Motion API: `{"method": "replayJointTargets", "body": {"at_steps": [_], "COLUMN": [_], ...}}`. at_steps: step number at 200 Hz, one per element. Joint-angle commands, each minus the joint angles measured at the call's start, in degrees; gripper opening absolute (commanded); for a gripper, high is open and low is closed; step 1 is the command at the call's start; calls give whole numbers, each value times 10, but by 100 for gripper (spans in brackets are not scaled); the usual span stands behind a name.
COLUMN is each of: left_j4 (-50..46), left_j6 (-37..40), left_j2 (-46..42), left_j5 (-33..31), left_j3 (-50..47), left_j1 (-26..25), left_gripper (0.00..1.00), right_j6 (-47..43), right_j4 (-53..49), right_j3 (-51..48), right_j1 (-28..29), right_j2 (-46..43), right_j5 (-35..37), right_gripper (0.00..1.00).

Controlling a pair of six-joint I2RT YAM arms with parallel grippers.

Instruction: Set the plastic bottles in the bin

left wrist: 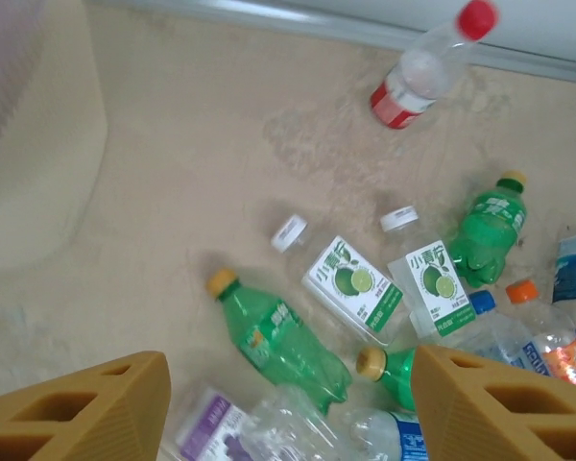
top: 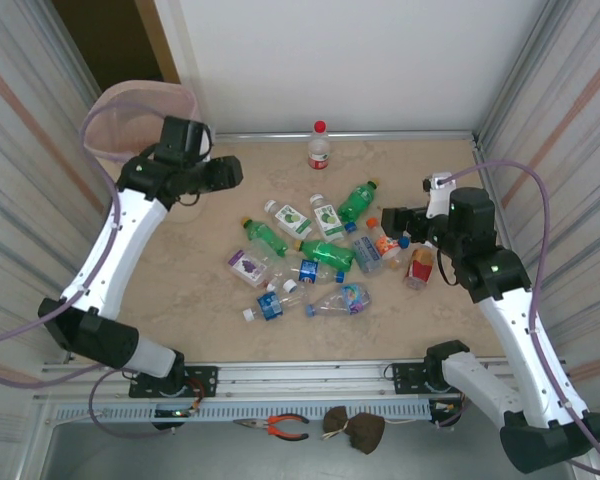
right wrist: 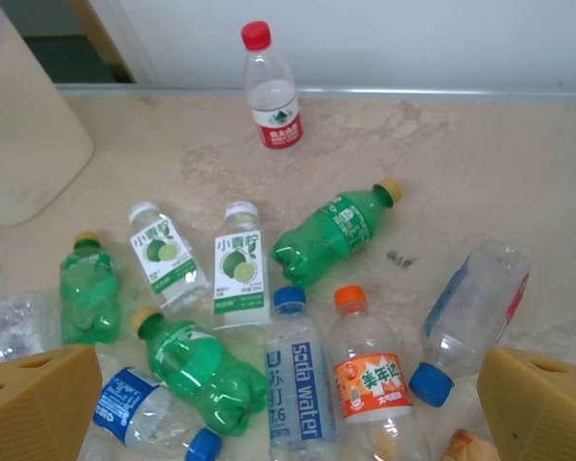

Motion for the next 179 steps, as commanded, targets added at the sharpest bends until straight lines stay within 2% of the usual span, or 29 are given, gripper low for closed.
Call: {"method": "replayJointTargets", "body": {"at_steps": [1, 27, 50, 87, 179], "left_j4": [35, 5, -58, -74, -59], "left_j6": [-153, -228, -319, -410, -511], "left_j2": [-36, -30, -1, 32, 118], "left_j5": [-68, -154, -171, -149, -58], "left_j3": [-57, -87, -87, -123, -169], "left_j1": [-27, -93, -116, -149, -189], "left_gripper": [66, 66, 69, 77, 87], "right_j6": [-16, -17, -17, -17, -14], "right_j4": [-12, -17, -19, -18, -19], "right_j3": [-10, -16, -17, -19, -23], "right_j1": [5, 5, 5, 5, 5], "right_j2": [-20, -22, -22, -21, -24], "right_j5": [-7, -9, -12, -13, -9], "right_gripper": [99, 99, 99, 99, 99]}}
